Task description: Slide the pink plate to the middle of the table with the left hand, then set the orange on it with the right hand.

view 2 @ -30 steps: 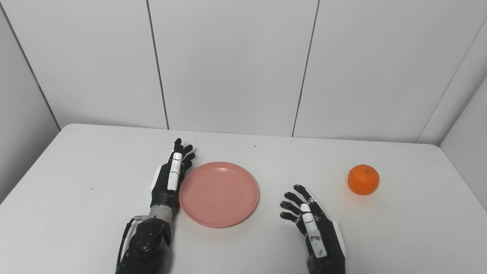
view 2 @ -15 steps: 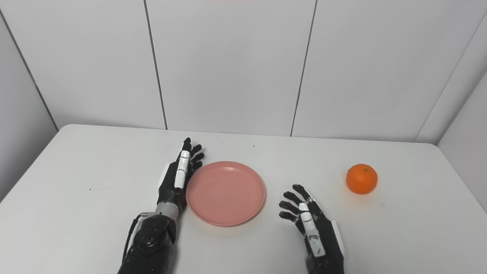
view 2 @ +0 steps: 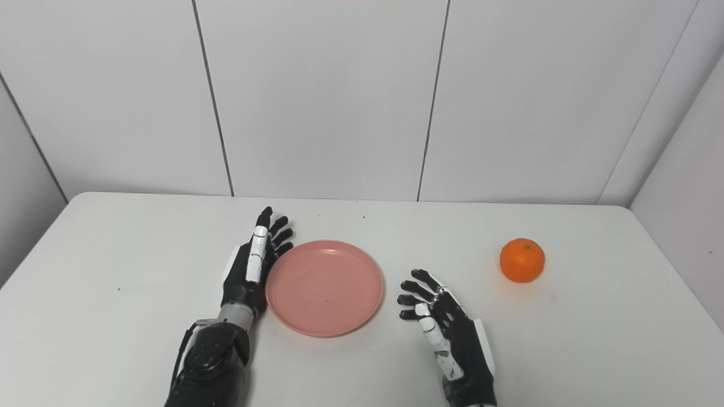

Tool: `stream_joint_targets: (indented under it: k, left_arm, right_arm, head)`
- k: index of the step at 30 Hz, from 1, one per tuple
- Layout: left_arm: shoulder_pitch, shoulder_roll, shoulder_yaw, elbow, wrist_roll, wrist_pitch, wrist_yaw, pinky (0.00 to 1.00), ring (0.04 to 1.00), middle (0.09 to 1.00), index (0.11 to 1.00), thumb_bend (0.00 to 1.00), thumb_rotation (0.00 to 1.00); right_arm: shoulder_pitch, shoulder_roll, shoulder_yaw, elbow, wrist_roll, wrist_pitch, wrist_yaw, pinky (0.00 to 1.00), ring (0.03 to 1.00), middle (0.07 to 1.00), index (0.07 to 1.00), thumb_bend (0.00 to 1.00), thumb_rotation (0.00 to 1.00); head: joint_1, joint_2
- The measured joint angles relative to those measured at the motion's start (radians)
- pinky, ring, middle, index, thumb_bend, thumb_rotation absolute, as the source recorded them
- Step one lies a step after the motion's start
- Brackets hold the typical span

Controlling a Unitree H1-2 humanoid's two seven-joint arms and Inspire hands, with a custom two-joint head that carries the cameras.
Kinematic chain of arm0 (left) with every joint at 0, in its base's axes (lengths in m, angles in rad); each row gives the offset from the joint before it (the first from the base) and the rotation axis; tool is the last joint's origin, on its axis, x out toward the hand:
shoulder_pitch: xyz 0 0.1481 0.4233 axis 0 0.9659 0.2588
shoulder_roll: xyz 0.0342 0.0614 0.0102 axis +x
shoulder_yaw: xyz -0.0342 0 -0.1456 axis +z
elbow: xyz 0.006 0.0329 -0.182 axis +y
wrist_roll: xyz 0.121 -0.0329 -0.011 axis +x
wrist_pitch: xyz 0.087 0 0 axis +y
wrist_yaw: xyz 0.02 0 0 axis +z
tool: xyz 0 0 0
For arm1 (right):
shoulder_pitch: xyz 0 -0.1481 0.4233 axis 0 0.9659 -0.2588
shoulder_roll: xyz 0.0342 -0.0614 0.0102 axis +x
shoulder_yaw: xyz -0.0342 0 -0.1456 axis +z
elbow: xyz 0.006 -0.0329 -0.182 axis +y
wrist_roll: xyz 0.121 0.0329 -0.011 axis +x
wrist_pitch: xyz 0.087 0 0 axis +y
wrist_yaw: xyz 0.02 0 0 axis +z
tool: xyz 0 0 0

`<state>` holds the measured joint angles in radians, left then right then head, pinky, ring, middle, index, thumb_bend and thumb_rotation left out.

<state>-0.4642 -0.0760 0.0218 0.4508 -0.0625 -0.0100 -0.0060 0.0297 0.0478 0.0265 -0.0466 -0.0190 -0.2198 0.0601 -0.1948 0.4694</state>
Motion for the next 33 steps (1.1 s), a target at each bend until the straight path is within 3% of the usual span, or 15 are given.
stream_joint_targets:
  k: [4,7,10,18,21,25,33]
  left_arm:
    - [-0.002,0.002,0.006,0.001,-0.016,-0.001,-0.013,0.88,0.908,0.937,1.000,0.66,0.99]
    - [-0.005,0.011,0.016,0.002,-0.027,-0.002,-0.017,0.88,0.910,0.942,1.000,0.64,1.00]
    - [-0.014,0.032,0.016,0.015,-0.031,-0.003,-0.037,0.88,0.918,0.946,1.000,0.66,1.00]
    - [-0.017,0.051,0.043,0.019,-0.065,-0.004,-0.057,0.90,0.932,0.948,1.000,0.68,1.00]
    - [-0.023,0.057,0.046,0.027,-0.065,-0.005,-0.057,0.90,0.933,0.948,1.000,0.68,1.00]
    - [-0.023,0.059,0.045,0.027,-0.064,-0.007,-0.057,0.90,0.925,0.947,1.000,0.67,1.00]
    - [-0.022,0.051,0.044,0.023,-0.063,-0.006,-0.044,0.87,0.918,0.929,1.000,0.64,1.00]
  right_arm:
    - [0.004,-0.001,-0.003,-0.031,-0.062,-0.001,-0.041,0.62,0.687,0.747,0.790,0.62,0.68]
    - [0.012,-0.003,-0.006,-0.051,-0.103,0.012,-0.061,0.63,0.698,0.750,0.788,0.64,0.84]
    - [0.010,-0.003,-0.025,-0.062,-0.123,0.060,-0.084,0.63,0.706,0.757,0.791,0.67,0.90]
    - [-0.055,-0.005,-0.051,-0.076,-0.135,0.126,-0.122,0.62,0.704,0.760,0.763,0.66,0.88]
    - [-0.081,-0.012,-0.052,-0.077,-0.174,0.126,-0.142,0.60,0.695,0.762,0.768,0.64,0.93]
    - [-0.097,-0.055,-0.051,-0.102,-0.283,0.127,-0.155,0.58,0.700,0.769,0.762,0.60,0.94]
    - [-0.146,-0.128,-0.098,-0.143,-0.363,0.148,-0.171,0.57,0.701,0.766,0.729,0.68,0.94]
  head:
    - [-0.035,-0.021]
    - [-0.069,-0.026]
    - [-0.087,-0.031]
    - [-0.129,-0.057]
    - [-0.127,-0.058]
    - [-0.118,-0.066]
    - [-0.100,-0.063]
